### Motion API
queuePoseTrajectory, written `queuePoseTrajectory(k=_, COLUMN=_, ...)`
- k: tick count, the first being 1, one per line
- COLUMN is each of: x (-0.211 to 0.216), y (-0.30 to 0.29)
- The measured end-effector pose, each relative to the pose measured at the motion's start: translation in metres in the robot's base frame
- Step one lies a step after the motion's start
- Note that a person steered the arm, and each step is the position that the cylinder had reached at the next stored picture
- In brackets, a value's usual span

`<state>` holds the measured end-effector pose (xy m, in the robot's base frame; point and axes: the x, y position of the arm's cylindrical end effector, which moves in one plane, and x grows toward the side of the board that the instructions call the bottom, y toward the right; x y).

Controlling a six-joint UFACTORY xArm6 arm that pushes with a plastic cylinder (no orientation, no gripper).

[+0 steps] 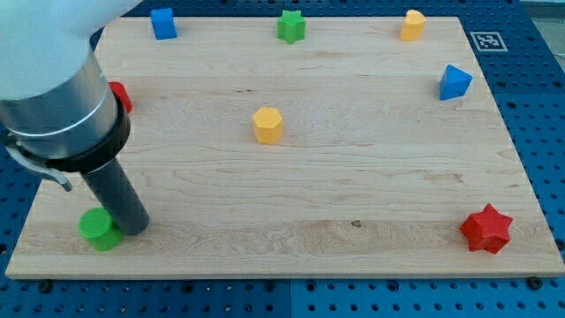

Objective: Move the green circle toward the bottom left corner

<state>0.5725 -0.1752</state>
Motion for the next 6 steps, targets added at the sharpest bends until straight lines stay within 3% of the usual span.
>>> queuePoseTrajectory(k=3, x=-0.004, y=-0.007)
queuePoseTrajectory(k=6, x=-0.144, y=0.012)
